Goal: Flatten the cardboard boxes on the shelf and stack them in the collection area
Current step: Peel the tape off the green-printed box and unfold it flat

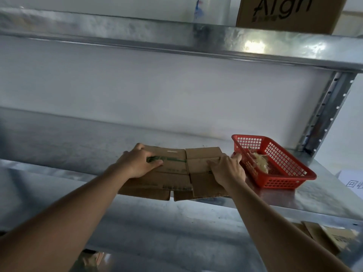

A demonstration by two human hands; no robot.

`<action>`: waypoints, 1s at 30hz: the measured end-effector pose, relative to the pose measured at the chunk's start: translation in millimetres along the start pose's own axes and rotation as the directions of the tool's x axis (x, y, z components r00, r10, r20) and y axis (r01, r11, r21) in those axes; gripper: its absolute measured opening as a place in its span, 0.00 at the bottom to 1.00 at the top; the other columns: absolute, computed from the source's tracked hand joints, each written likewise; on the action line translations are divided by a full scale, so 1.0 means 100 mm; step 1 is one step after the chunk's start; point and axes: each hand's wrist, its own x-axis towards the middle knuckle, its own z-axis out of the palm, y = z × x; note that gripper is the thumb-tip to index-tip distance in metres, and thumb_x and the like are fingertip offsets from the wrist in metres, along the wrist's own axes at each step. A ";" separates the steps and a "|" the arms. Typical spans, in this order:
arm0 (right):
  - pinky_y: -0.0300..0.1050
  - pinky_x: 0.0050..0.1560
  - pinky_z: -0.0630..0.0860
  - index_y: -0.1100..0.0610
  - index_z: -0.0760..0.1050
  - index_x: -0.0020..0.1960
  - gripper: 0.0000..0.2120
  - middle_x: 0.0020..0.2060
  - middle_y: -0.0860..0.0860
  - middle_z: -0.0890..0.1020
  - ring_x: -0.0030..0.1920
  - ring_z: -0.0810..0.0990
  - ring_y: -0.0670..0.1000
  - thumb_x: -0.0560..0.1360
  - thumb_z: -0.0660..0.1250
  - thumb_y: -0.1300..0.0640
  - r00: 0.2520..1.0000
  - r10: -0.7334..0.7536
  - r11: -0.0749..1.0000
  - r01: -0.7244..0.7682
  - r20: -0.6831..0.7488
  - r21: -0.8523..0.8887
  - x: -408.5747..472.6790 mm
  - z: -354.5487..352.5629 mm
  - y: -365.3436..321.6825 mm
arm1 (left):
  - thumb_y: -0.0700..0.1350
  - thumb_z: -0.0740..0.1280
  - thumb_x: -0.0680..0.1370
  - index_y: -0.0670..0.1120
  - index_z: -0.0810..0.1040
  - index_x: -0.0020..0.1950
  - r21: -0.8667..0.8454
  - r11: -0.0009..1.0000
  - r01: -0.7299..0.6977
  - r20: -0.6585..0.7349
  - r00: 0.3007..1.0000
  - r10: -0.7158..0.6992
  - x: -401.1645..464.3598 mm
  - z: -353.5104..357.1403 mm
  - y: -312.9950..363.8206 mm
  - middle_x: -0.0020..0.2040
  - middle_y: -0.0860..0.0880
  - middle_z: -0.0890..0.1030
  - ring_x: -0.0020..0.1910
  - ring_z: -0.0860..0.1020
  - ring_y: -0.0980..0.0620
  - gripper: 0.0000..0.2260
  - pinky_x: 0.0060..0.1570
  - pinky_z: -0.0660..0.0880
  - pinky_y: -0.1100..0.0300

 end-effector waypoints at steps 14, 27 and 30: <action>0.64 0.78 0.53 0.33 0.52 0.81 0.24 0.83 0.48 0.55 0.82 0.54 0.56 0.85 0.45 0.36 0.771 -0.583 0.796 0.605 0.256 -0.007 0.10 0.51 -0.30 | 0.64 0.47 0.85 0.59 0.55 0.84 0.143 0.956 -0.255 0.077 0.966 0.246 0.04 0.32 0.27 0.85 0.51 0.52 0.84 0.49 0.46 0.27 0.80 0.50 0.42; 0.53 0.80 0.42 0.43 0.38 0.84 0.37 0.83 0.45 0.41 0.83 0.41 0.49 0.78 0.32 0.30 0.781 -0.498 0.795 0.585 0.378 -0.161 0.22 0.53 0.00 | 0.70 0.41 0.82 0.58 0.41 0.85 0.135 0.971 -0.198 0.144 0.973 0.178 -0.06 0.28 -0.25 0.84 0.57 0.40 0.82 0.39 0.56 0.34 0.80 0.41 0.52; 0.57 0.80 0.42 0.42 0.39 0.83 0.33 0.84 0.48 0.42 0.83 0.41 0.53 0.81 0.36 0.32 0.804 -0.465 0.800 0.561 0.370 -0.214 0.21 0.47 0.14 | 0.68 0.40 0.82 0.55 0.40 0.85 0.143 0.975 -0.171 0.135 0.979 0.152 -0.12 0.26 -0.34 0.84 0.55 0.38 0.82 0.38 0.56 0.33 0.80 0.39 0.52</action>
